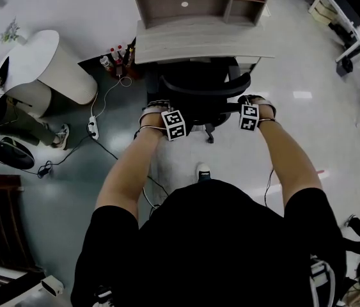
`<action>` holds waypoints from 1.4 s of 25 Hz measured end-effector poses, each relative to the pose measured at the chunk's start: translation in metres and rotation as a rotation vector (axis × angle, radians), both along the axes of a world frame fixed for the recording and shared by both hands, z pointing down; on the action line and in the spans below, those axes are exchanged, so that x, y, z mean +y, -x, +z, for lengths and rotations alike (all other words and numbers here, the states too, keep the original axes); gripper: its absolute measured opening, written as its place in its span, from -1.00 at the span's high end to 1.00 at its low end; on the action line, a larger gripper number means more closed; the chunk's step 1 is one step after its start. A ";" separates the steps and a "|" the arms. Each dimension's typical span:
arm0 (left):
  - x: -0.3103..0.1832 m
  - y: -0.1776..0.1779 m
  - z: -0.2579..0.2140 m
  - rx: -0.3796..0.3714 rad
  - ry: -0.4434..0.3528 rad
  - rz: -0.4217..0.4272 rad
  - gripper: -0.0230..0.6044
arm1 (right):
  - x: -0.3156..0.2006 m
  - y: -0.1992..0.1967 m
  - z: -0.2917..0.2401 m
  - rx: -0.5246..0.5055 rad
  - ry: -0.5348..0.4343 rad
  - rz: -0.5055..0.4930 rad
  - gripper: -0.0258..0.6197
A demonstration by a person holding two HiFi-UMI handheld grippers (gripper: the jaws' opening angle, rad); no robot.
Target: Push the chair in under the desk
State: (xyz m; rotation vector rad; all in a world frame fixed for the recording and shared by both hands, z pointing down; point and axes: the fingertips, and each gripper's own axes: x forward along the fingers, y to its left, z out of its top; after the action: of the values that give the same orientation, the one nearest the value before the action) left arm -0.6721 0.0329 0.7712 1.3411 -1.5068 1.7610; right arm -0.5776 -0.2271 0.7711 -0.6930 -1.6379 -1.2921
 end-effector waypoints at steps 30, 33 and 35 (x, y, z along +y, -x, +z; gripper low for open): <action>0.000 0.004 0.004 0.046 0.023 0.003 0.53 | -0.001 0.010 -0.001 -0.030 0.018 0.029 0.53; 0.000 0.003 0.003 0.056 0.000 -0.005 0.49 | -0.005 0.010 -0.008 -0.048 -0.015 0.073 0.34; 0.000 0.005 -0.002 0.042 -0.045 -0.024 0.34 | -0.004 0.007 -0.015 -0.067 -0.031 0.082 0.29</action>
State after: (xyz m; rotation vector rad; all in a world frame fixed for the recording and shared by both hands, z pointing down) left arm -0.6772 0.0328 0.7691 1.3674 -1.5413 1.6833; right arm -0.5848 -0.2310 0.7561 -0.5633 -1.6794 -1.2905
